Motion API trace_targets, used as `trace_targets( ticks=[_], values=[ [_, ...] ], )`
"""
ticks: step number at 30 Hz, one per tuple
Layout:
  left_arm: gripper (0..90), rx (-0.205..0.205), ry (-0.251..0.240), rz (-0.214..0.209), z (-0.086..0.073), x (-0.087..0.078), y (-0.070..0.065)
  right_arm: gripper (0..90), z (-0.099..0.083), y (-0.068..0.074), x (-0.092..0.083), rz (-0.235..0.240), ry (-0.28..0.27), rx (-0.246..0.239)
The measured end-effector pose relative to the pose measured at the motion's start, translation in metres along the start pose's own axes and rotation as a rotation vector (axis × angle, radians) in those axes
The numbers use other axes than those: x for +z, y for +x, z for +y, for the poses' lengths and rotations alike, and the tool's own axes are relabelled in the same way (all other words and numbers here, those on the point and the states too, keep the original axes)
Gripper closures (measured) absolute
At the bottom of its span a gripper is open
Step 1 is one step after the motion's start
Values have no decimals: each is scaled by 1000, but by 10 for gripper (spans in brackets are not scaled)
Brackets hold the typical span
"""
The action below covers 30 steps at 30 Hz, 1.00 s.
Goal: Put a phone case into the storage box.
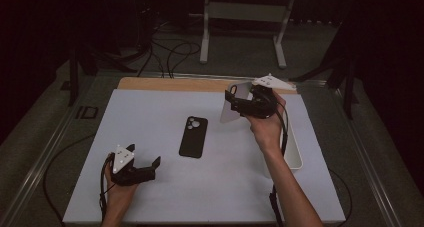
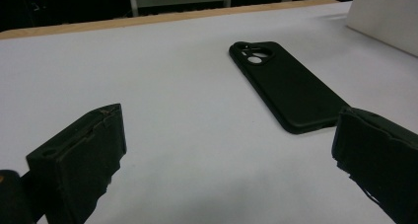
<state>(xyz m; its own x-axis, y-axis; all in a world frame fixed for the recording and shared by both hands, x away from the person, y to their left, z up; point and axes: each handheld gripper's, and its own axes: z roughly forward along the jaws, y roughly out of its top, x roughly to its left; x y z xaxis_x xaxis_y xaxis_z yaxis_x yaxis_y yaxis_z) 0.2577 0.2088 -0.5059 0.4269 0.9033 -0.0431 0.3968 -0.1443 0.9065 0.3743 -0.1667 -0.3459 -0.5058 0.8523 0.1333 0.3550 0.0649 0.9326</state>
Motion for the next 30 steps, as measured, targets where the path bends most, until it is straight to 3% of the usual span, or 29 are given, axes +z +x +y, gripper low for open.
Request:
trace_targets(
  ticks=[30],
  values=[
    [7, 2, 7, 1, 0, 1, 0, 168, 4, -47, -11, -125, -11, 33]
  ],
)
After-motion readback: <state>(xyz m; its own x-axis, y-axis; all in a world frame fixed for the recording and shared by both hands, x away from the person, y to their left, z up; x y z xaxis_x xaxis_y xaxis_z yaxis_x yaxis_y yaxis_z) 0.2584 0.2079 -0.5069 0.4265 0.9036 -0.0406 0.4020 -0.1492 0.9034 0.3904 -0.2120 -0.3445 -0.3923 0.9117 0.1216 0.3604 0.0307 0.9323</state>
